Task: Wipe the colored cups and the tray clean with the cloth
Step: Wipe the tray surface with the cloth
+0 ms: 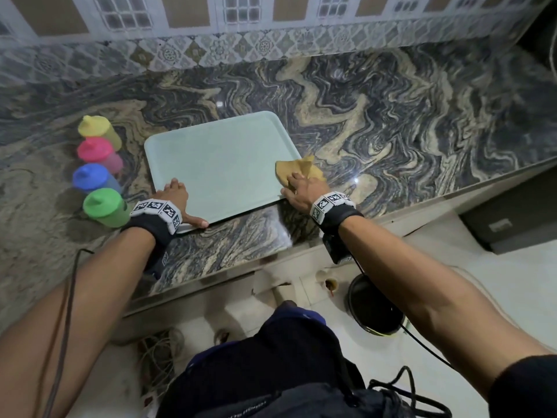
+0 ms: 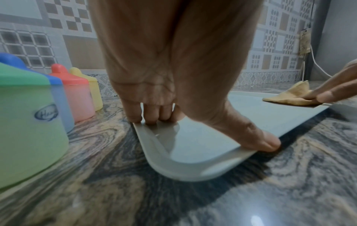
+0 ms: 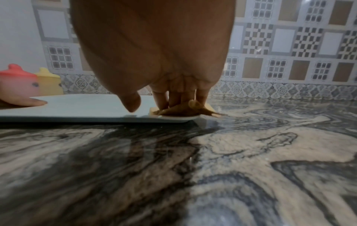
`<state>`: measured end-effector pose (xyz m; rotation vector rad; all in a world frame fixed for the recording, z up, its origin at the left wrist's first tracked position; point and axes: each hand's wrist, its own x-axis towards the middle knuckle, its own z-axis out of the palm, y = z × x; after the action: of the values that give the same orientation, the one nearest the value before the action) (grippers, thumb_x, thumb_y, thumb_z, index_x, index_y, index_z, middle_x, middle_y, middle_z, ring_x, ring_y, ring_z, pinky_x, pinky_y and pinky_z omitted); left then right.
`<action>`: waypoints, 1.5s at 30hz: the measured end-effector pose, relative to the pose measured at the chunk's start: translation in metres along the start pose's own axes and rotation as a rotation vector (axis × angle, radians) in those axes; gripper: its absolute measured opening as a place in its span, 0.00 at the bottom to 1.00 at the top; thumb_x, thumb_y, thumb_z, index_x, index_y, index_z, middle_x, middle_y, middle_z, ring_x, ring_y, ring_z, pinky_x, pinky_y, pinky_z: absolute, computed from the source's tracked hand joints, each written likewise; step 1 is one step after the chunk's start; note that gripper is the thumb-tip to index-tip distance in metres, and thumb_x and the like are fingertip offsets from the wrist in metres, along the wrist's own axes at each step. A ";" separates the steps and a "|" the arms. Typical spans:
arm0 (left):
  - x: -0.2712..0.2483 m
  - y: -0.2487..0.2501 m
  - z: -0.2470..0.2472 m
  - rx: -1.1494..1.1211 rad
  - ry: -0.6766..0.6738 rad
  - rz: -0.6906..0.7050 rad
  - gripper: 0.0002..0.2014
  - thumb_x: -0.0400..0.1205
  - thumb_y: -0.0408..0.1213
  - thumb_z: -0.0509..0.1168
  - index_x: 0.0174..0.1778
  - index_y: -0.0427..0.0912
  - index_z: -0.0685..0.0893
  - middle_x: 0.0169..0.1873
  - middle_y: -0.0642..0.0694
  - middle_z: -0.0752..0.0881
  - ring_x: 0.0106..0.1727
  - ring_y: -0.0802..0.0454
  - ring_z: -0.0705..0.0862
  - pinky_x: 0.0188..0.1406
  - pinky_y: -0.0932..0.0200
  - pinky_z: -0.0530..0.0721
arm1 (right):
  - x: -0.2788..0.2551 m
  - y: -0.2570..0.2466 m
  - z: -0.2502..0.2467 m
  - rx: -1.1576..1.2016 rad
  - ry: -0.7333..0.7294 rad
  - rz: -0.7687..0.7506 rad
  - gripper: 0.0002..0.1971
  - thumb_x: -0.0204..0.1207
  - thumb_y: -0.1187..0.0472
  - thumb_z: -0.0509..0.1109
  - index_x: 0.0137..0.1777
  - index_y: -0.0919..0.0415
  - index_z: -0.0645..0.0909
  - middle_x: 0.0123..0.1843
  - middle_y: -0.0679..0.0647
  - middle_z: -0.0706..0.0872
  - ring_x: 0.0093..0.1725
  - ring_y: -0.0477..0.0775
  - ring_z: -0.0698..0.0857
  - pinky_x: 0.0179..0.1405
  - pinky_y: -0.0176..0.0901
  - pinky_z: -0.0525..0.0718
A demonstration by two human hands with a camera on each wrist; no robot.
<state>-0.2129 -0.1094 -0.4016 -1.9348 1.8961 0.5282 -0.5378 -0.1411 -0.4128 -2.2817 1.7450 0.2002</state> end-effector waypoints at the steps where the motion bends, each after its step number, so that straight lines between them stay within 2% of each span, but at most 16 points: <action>1: -0.001 0.000 0.000 -0.009 0.008 0.001 0.66 0.63 0.72 0.73 0.82 0.28 0.51 0.83 0.31 0.52 0.83 0.36 0.58 0.79 0.42 0.65 | -0.003 0.001 0.001 -0.042 0.013 0.001 0.28 0.87 0.42 0.55 0.80 0.58 0.70 0.84 0.58 0.70 0.75 0.66 0.78 0.73 0.57 0.76; 5: -0.003 -0.001 0.002 -0.042 0.026 -0.001 0.66 0.63 0.72 0.73 0.83 0.29 0.51 0.84 0.32 0.50 0.84 0.37 0.57 0.80 0.43 0.63 | -0.005 0.000 -0.004 -0.048 0.031 0.021 0.19 0.85 0.47 0.63 0.66 0.58 0.83 0.66 0.63 0.85 0.62 0.67 0.85 0.59 0.54 0.83; 8: -0.007 -0.003 0.002 -0.112 0.051 0.001 0.66 0.61 0.72 0.73 0.83 0.30 0.53 0.83 0.33 0.53 0.83 0.38 0.58 0.81 0.45 0.62 | 0.000 -0.003 -0.024 0.054 0.040 0.046 0.15 0.82 0.53 0.68 0.57 0.62 0.89 0.52 0.64 0.89 0.54 0.66 0.88 0.51 0.50 0.84; 11: -0.014 -0.009 0.006 -0.184 0.097 -0.030 0.66 0.60 0.70 0.75 0.82 0.30 0.54 0.83 0.32 0.52 0.84 0.38 0.55 0.82 0.47 0.60 | 0.012 -0.015 -0.048 0.393 0.021 0.073 0.18 0.84 0.49 0.66 0.48 0.65 0.88 0.45 0.60 0.86 0.47 0.57 0.83 0.47 0.47 0.79; 14: -0.023 -0.014 0.014 -0.287 0.122 -0.091 0.70 0.59 0.66 0.79 0.83 0.29 0.47 0.84 0.31 0.44 0.86 0.37 0.48 0.84 0.48 0.55 | 0.034 -0.042 -0.051 0.955 0.002 0.151 0.17 0.80 0.46 0.69 0.41 0.61 0.85 0.44 0.61 0.86 0.48 0.59 0.84 0.47 0.46 0.79; 17: -0.034 -0.018 0.021 -0.387 0.136 -0.137 0.69 0.59 0.62 0.81 0.82 0.28 0.49 0.83 0.31 0.51 0.83 0.36 0.57 0.80 0.49 0.63 | 0.058 -0.082 -0.039 1.248 -0.142 0.096 0.14 0.76 0.52 0.74 0.52 0.62 0.84 0.43 0.62 0.85 0.40 0.60 0.84 0.39 0.48 0.85; 19: -0.040 -0.018 0.022 -0.420 0.154 -0.138 0.66 0.61 0.62 0.81 0.81 0.26 0.52 0.80 0.30 0.58 0.80 0.36 0.64 0.77 0.49 0.67 | 0.076 -0.111 -0.040 1.082 -0.131 0.000 0.13 0.77 0.61 0.75 0.60 0.60 0.85 0.48 0.63 0.88 0.44 0.62 0.87 0.45 0.54 0.89; 21: -0.043 -0.018 0.022 -0.450 0.169 -0.132 0.62 0.64 0.60 0.80 0.81 0.27 0.53 0.80 0.30 0.60 0.80 0.36 0.65 0.76 0.49 0.67 | 0.096 -0.144 -0.048 0.821 -0.056 -0.110 0.13 0.79 0.61 0.71 0.62 0.60 0.87 0.51 0.61 0.90 0.51 0.60 0.88 0.55 0.51 0.87; 24: -0.046 -0.021 0.020 -0.485 0.182 -0.095 0.59 0.66 0.55 0.80 0.82 0.29 0.53 0.81 0.32 0.61 0.80 0.37 0.66 0.76 0.52 0.64 | 0.119 -0.193 -0.069 0.577 0.109 -0.249 0.12 0.82 0.55 0.66 0.51 0.60 0.88 0.46 0.61 0.92 0.47 0.63 0.89 0.47 0.47 0.85; 26: -0.047 -0.024 0.019 -0.519 0.199 -0.059 0.58 0.64 0.52 0.83 0.83 0.33 0.57 0.79 0.34 0.64 0.78 0.37 0.69 0.76 0.51 0.67 | 0.133 -0.219 -0.075 0.448 0.183 -0.376 0.13 0.81 0.58 0.64 0.58 0.59 0.87 0.51 0.65 0.91 0.53 0.69 0.88 0.45 0.48 0.80; 30: -0.050 -0.024 0.019 -0.476 0.232 -0.058 0.59 0.63 0.51 0.84 0.83 0.37 0.56 0.80 0.36 0.63 0.78 0.37 0.69 0.76 0.51 0.68 | 0.159 -0.248 -0.050 0.036 -0.061 -0.600 0.24 0.82 0.45 0.61 0.71 0.59 0.80 0.69 0.64 0.83 0.67 0.68 0.83 0.63 0.54 0.81; 32: -0.050 -0.024 0.017 -0.427 0.208 -0.077 0.60 0.65 0.54 0.82 0.84 0.35 0.53 0.82 0.36 0.59 0.81 0.38 0.64 0.79 0.52 0.65 | 0.168 -0.251 -0.028 -0.018 -0.151 -0.587 0.29 0.85 0.41 0.56 0.77 0.61 0.73 0.79 0.64 0.74 0.78 0.68 0.74 0.74 0.58 0.73; 34: -0.048 -0.026 0.018 -0.427 0.186 -0.091 0.60 0.67 0.56 0.80 0.84 0.34 0.51 0.84 0.37 0.54 0.83 0.40 0.59 0.81 0.54 0.59 | 0.176 -0.252 -0.009 -0.040 -0.148 -0.534 0.31 0.90 0.45 0.50 0.87 0.63 0.56 0.89 0.61 0.56 0.87 0.64 0.56 0.85 0.60 0.56; 36: -0.048 -0.027 0.018 -0.454 0.165 -0.092 0.59 0.69 0.56 0.79 0.85 0.34 0.49 0.86 0.39 0.48 0.85 0.42 0.54 0.82 0.55 0.54 | 0.177 -0.251 -0.003 -0.044 -0.148 -0.509 0.31 0.92 0.47 0.46 0.89 0.62 0.46 0.90 0.59 0.46 0.89 0.61 0.47 0.87 0.58 0.47; 42: -0.045 -0.030 0.015 -0.415 0.126 -0.098 0.61 0.63 0.61 0.80 0.83 0.35 0.56 0.84 0.40 0.55 0.80 0.39 0.67 0.75 0.44 0.71 | 0.181 -0.251 -0.001 -0.051 -0.164 -0.527 0.31 0.92 0.47 0.44 0.89 0.62 0.47 0.91 0.58 0.46 0.89 0.61 0.44 0.86 0.60 0.45; 45: -0.045 -0.031 0.014 -0.419 0.125 -0.083 0.62 0.63 0.62 0.80 0.84 0.37 0.53 0.84 0.41 0.54 0.80 0.39 0.66 0.75 0.43 0.71 | 0.176 -0.248 -0.005 -0.086 -0.161 -0.559 0.29 0.92 0.49 0.45 0.89 0.61 0.50 0.91 0.57 0.48 0.89 0.61 0.47 0.85 0.61 0.48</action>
<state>-0.1830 -0.0626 -0.3903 -2.3447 1.8832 0.8525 -0.2519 -0.2453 -0.4242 -2.6231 0.9873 0.3365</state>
